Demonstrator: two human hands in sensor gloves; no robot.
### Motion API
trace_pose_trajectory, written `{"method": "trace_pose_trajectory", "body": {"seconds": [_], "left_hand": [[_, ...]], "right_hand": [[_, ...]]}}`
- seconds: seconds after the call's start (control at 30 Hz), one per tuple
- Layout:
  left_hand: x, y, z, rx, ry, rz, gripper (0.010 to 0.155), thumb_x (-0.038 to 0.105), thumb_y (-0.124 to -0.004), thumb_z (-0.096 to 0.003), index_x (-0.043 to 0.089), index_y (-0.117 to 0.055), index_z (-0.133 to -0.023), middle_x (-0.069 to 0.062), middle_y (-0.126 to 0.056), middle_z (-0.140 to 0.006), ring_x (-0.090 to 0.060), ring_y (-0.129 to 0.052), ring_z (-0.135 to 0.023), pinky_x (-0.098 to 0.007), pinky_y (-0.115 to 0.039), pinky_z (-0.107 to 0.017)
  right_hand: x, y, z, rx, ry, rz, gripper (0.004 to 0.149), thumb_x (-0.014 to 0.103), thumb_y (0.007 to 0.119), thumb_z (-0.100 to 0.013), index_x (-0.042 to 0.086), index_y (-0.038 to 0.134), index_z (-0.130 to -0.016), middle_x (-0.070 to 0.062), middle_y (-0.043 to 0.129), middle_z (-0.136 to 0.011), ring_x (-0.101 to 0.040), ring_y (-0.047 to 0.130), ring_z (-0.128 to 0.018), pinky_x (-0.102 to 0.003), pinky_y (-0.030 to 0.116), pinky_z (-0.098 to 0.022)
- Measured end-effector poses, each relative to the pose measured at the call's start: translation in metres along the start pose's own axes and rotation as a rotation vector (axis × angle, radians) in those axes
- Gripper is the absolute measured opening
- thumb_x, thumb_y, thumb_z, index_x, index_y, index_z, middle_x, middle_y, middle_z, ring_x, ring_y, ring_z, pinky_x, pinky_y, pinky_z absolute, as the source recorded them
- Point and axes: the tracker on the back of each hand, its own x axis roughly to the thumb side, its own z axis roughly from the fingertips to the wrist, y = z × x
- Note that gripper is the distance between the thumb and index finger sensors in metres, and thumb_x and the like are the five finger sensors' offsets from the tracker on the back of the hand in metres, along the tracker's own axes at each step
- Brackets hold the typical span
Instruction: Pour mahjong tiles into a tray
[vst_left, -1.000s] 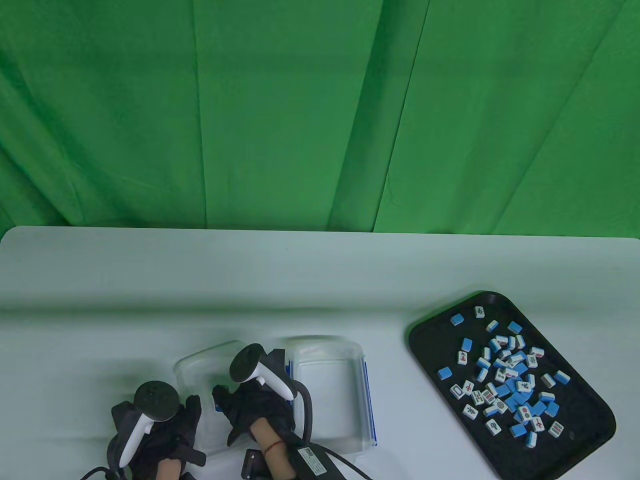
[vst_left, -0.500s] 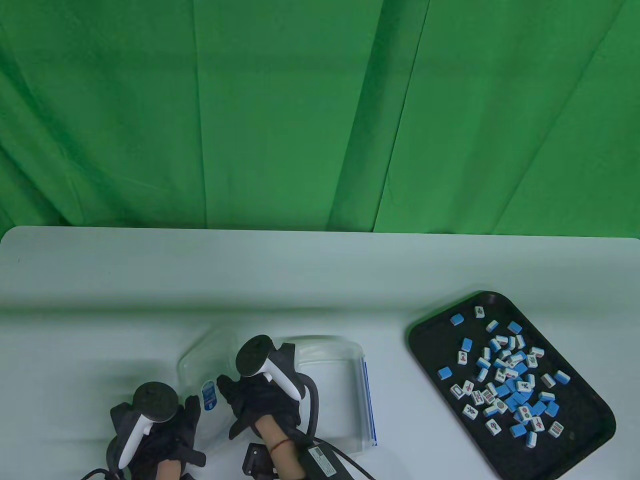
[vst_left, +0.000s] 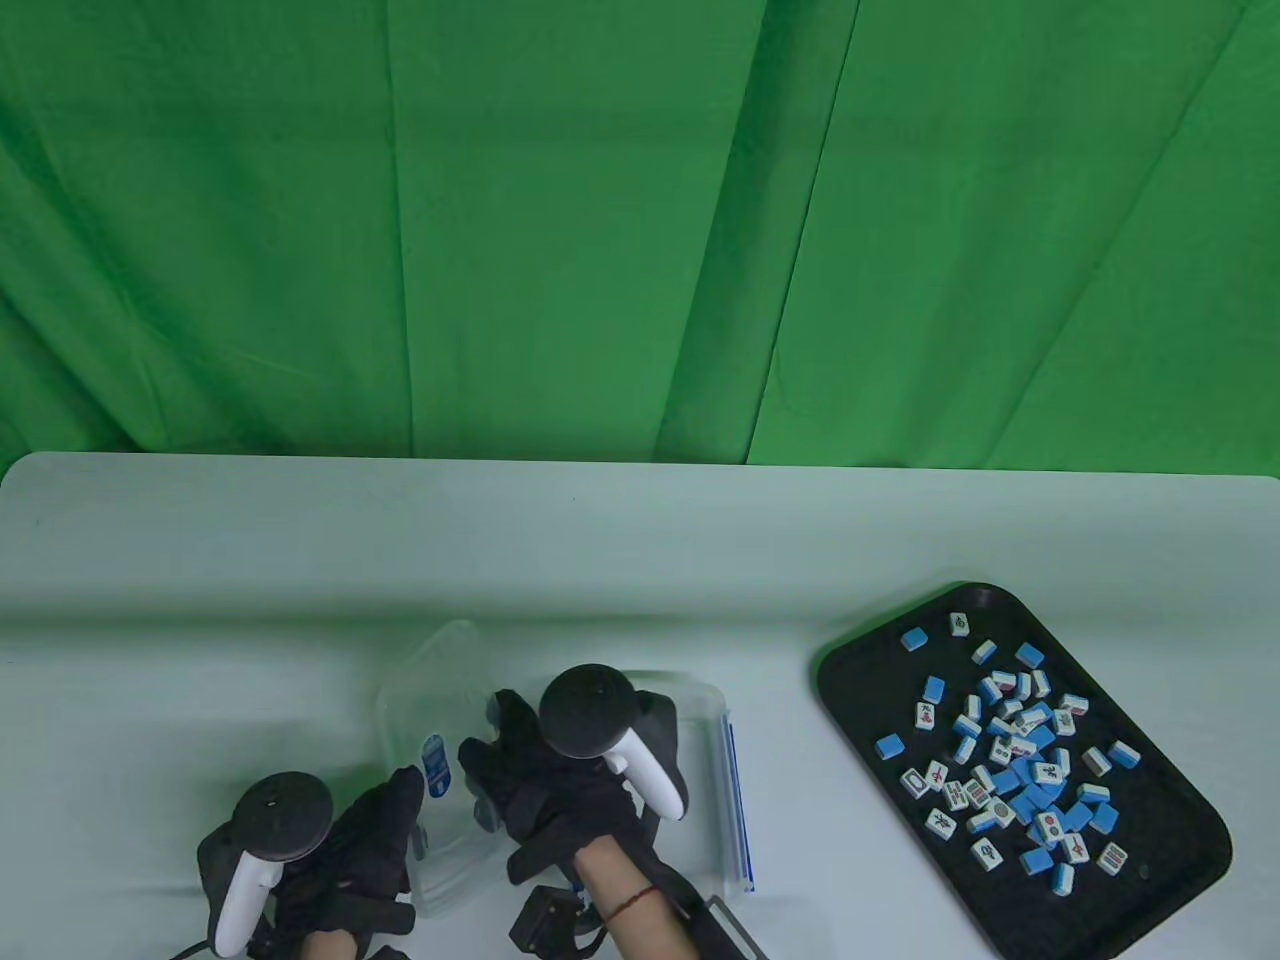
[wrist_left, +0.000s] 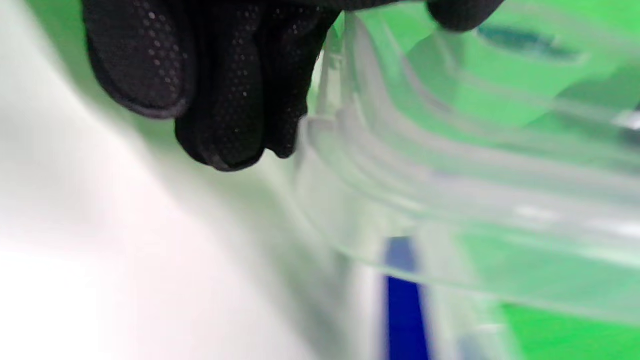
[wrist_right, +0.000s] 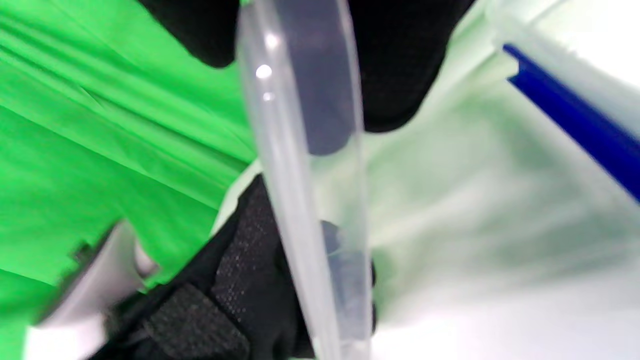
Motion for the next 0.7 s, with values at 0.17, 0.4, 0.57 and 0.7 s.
{"method": "trace_pose_trajectory", "body": {"seconds": [0.17, 0.4, 0.57, 0.7], "left_hand": [[0.027, -0.020, -0.002, -0.055, -0.207, 0.109, 0.070, 0.048, -0.058, -0.0670, -0.012, -0.061, -0.103, -0.011, -0.098, -0.070, -0.028, -0.103, -0.053, -0.049, -0.082, -0.041], [0.087, -0.054, -0.007, -0.136, -0.223, -0.054, 0.069, 0.044, -0.058, -0.0672, -0.014, -0.056, -0.105, -0.010, -0.095, -0.072, -0.028, -0.100, -0.056, -0.050, -0.081, -0.044], [0.101, -0.080, -0.013, -0.072, -0.210, -0.225, 0.069, 0.044, -0.061, -0.0662, -0.012, -0.059, -0.106, -0.011, -0.097, -0.071, -0.029, -0.101, -0.054, -0.049, -0.082, -0.042], [0.098, -0.097, -0.014, -0.028, -0.213, -0.398, 0.070, 0.045, -0.060, -0.0660, -0.013, -0.063, -0.104, -0.012, -0.101, -0.067, -0.028, -0.104, -0.050, -0.048, -0.083, -0.040]], "right_hand": [[-0.022, -0.040, 0.041, -0.089, -0.064, -0.007, 0.072, 0.036, 0.064, -0.070, -0.008, 0.030, -0.115, -0.012, 0.084, -0.092, -0.023, 0.097, -0.062, -0.035, 0.087, -0.049], [-0.070, -0.084, 0.074, -0.210, 0.008, 0.050, 0.073, 0.046, 0.064, -0.070, 0.001, 0.035, -0.120, -0.013, 0.076, -0.096, -0.027, 0.090, -0.069, -0.042, 0.082, -0.056], [-0.099, -0.088, 0.081, -0.289, 0.050, 0.191, 0.075, 0.052, 0.065, -0.069, 0.003, 0.040, -0.120, -0.011, 0.074, -0.096, -0.024, 0.089, -0.068, -0.041, 0.081, -0.056], [-0.121, -0.079, 0.080, -0.317, 0.066, 0.210, 0.073, 0.050, 0.064, -0.069, 0.003, 0.040, -0.120, -0.010, 0.075, -0.093, -0.023, 0.089, -0.066, -0.041, 0.082, -0.055]]}}
